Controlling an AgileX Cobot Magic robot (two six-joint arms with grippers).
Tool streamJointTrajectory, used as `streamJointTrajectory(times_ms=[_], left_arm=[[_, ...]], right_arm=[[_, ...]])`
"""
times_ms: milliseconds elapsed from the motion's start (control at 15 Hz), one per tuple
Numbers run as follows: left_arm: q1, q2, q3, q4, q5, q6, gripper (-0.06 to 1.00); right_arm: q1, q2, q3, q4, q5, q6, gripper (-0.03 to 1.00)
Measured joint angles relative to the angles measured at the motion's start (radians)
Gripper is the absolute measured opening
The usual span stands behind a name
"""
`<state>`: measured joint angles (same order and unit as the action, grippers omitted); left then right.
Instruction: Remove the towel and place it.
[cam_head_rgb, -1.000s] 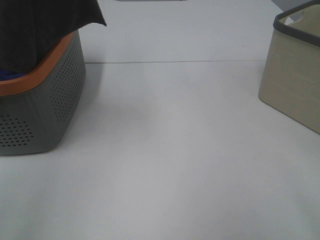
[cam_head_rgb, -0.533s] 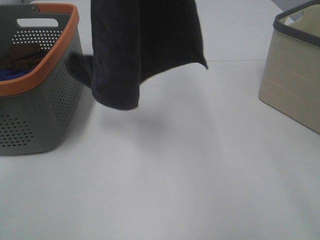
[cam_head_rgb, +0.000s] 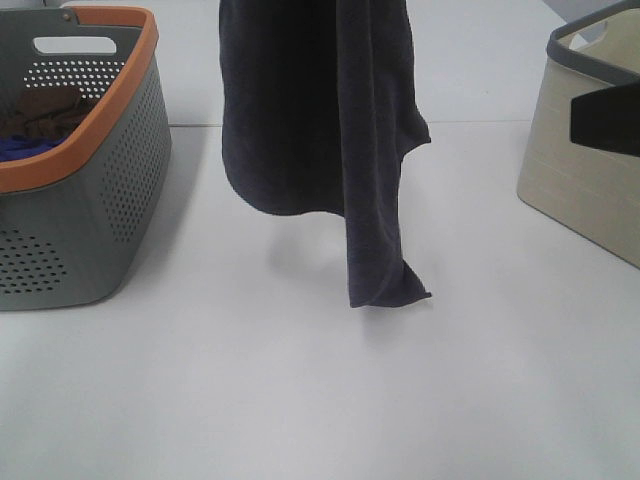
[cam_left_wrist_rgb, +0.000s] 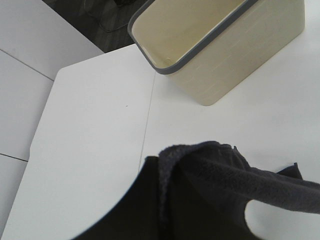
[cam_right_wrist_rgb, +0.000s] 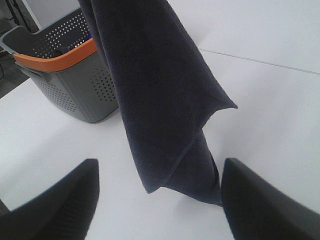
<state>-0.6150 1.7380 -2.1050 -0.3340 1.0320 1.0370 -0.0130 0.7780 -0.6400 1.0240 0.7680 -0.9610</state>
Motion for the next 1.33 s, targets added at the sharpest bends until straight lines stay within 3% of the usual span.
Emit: streamJointTrajectory(times_ms=[200, 667, 933, 1133, 1267, 1333], left_arm=[[0.000, 0.007, 0.000, -0.008, 0.021, 0.033, 0.00], [0.000, 0.008, 0.000, -0.015, 0.023, 0.064, 0.00], [0.000, 0.021, 0.000, -0.016, 0.023, 0.066, 0.00], [0.000, 0.047, 0.000, -0.021, 0.022, 0.066, 0.00], [0.000, 0.060, 0.000, -0.021, 0.022, 0.066, 0.00], [0.000, 0.061, 0.000, -0.021, 0.022, 0.066, 0.00]], right_arm=[[0.000, 0.064, 0.000, 0.064, -0.002, -0.124, 0.61], [0.000, 0.365, 0.000, 0.389, 0.046, -0.522, 0.61], [0.007, 0.444, 0.000, 0.409, 0.036, -0.539, 0.61], [0.135, 0.502, 0.000, 0.413, -0.158, -0.544, 0.61], [0.259, 0.548, 0.000, 0.414, -0.398, -0.546, 0.63], [0.294, 0.571, -0.001, 0.415, -0.470, -0.546, 0.63]])
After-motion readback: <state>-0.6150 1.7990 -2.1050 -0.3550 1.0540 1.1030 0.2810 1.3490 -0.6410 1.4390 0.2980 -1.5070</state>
